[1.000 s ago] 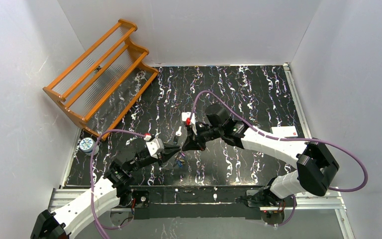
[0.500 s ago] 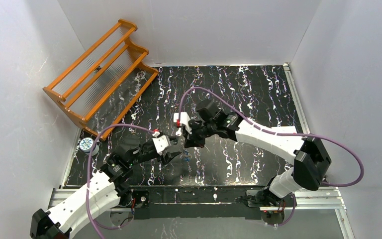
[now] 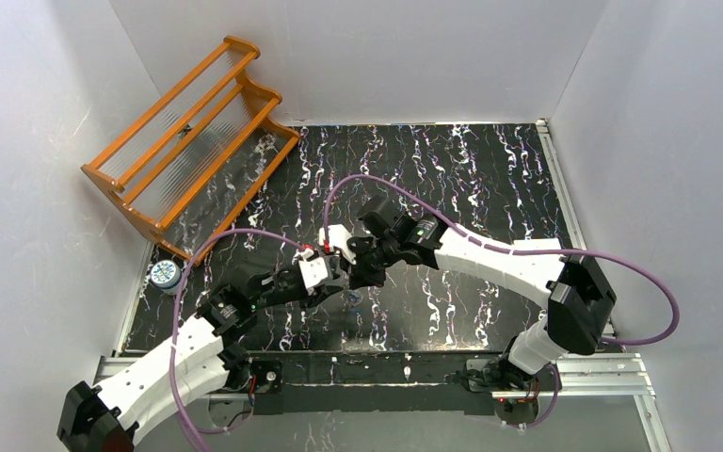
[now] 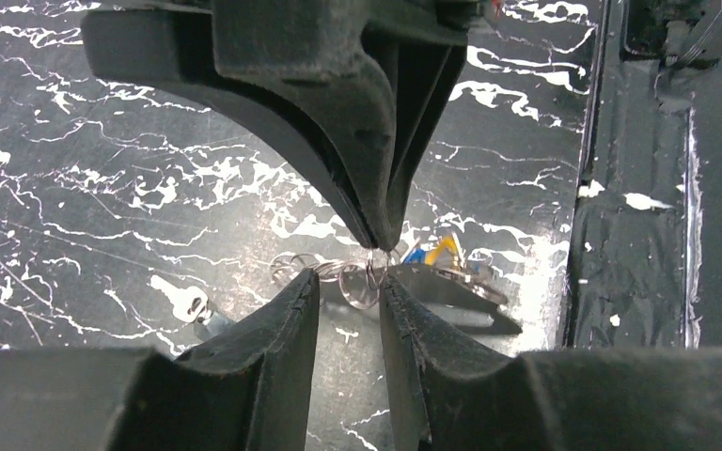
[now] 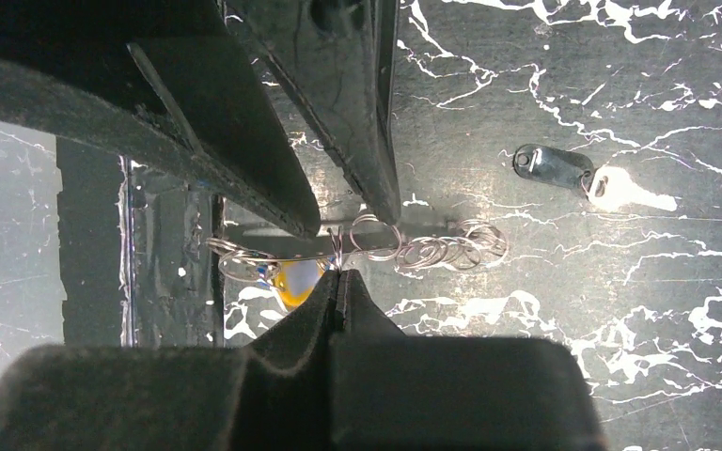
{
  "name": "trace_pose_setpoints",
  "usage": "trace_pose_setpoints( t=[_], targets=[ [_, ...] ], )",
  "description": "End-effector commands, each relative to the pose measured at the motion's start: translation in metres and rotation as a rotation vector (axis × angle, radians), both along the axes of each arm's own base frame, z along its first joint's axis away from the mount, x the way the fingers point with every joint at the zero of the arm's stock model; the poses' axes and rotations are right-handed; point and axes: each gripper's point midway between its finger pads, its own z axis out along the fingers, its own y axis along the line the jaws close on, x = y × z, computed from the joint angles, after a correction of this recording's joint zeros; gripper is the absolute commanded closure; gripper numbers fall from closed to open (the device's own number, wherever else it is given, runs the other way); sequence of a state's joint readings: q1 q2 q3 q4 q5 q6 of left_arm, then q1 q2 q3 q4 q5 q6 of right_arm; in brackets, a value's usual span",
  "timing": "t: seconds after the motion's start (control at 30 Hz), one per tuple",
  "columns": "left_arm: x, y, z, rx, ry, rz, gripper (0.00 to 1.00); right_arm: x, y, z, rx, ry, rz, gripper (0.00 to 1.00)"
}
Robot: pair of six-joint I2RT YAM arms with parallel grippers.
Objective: Put the keys on the keyring
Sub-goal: Adjust the key on the keyring.
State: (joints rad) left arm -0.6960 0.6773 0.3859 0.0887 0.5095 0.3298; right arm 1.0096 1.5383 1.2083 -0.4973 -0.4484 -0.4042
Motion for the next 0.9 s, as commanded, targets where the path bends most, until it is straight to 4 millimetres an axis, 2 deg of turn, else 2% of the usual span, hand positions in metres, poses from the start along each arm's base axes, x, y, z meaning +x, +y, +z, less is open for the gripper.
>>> trace_pose_setpoints(
  t=[0.0, 0.13, 0.33, 0.57, 0.73, 0.77, 0.87],
  targets=[
    [-0.003, -0.01, 0.006, -0.065, 0.009, -0.035, 0.72, -0.002, 0.011, 0.021, 0.078, -0.019, 0.026, 0.99],
    [-0.003, -0.015, 0.005, -0.088, 0.024, -0.046, 0.73, -0.001, 0.011, 0.022, 0.083, -0.022, 0.026, 0.99],
    [-0.006, -0.017, -0.006, -0.068, 0.051, -0.072, 0.81, -0.002, 0.012, 0.024, 0.094, -0.023, 0.027, 0.99],
    [-0.007, -0.016, -0.015, -0.051, 0.06, -0.073, 1.0, -0.001, 0.013, 0.027, 0.116, -0.034, 0.023, 0.99],
    [-0.006, -0.014, -0.017, -0.036, 0.064, -0.06, 1.0, 0.006, 0.014, 0.029, 0.152, -0.072, -0.024, 0.99],
    [-0.005, -0.013, -0.015, -0.04, 0.058, -0.049, 1.0, 0.008, 0.013, 0.029, 0.163, -0.083, -0.041, 0.96],
    [0.003, -0.009, -0.008, -0.069, 0.032, 0.011, 1.0, 0.016, 0.011, 0.034, 0.216, -0.112, -0.102, 0.71]
  ],
)
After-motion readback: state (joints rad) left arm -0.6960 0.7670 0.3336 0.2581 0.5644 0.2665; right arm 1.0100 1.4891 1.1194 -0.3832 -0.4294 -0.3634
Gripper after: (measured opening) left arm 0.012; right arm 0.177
